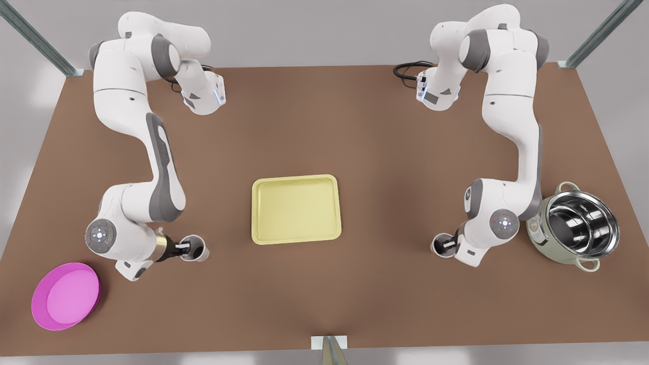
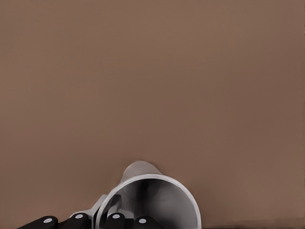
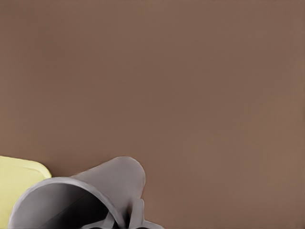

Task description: Use the left arm to pick up the white IKEA cup from the tray and place it on the middle-left position; use the right arm to pick up the white IKEA cup from the tray and place it on the middle-right position

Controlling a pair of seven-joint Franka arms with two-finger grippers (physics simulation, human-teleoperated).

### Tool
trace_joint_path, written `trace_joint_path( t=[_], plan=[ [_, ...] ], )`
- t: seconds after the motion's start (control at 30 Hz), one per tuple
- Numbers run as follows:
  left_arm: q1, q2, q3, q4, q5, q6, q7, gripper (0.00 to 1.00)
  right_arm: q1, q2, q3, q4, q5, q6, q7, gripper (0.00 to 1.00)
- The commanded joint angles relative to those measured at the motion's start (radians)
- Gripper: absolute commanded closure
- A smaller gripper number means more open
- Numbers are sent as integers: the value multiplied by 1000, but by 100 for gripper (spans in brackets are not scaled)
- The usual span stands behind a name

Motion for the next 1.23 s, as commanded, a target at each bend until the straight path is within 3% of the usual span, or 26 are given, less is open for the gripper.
trace_joint_path(
  t=[0.0,0.13,0.2,0.23,0.3,0.33,0.37,0.43,0.5,0.6,0.67,0.7,0.73,0.8,0.97,1.2],
  plan=[
    [0,-1,0,-17,-59,69,449,79,-15,18,-2,16,-3,-11,-292,75],
    [8,7,0,-19,-71,76,475,78,-44,78,-6,57,-3,1,-348,75],
    [7,7,0,-17,-66,76,475,71,-59,100,-2,57,-3,35,-387,75],
    [7,7,0,-17,-65,76,475,61,-62,106,-2,57,-5,38,-387,75],
    [5,7,0,-16,-62,76,474,17,-62,132,-4,57,-6,78,-409,75],
    [3,7,0,-17,-60,76,474,3,-64,144,-4,57,-6,81,-410,75],
    [3,7,1,-17,-59,75,474,0,-69,152,-4,57,-6,98,-410,75],
    [5,-14,12,-3,78,61,466,0,-70,172,-4,57,-6,111,-410,75],
    [3,-33,47,66,87,37,468,0,-70,178,-4,57,-6,118,-410,75],
    [2,-88,41,127,70,-158,468,0,-72,178,-4,57,-6,118,-409,71],
    [17,-154,46,308,-63,-462,472,0,-70,176,-7,57,-5,118,-406,18],
    [14,-250,40,300,-86,-467,464,0,-70,176,-7,57,-5,118,-404,15],
    [10,-312,38,265,-85,-467,464,0,-70,176,-6,57,-5,118,-403,13],
    [7,-519,37,-97,-80,-221,466,0,-70,138,-7,57,-1,85,-403,9],
    [3,-475,38,-36,-77,-214,475,0,-55,-170,10,57,-35,-252,-259,5],
    [3,-467,38,-34,-71,-215,472,0,-24,-198,7,57,-57,-284,-217,3]
  ],
)
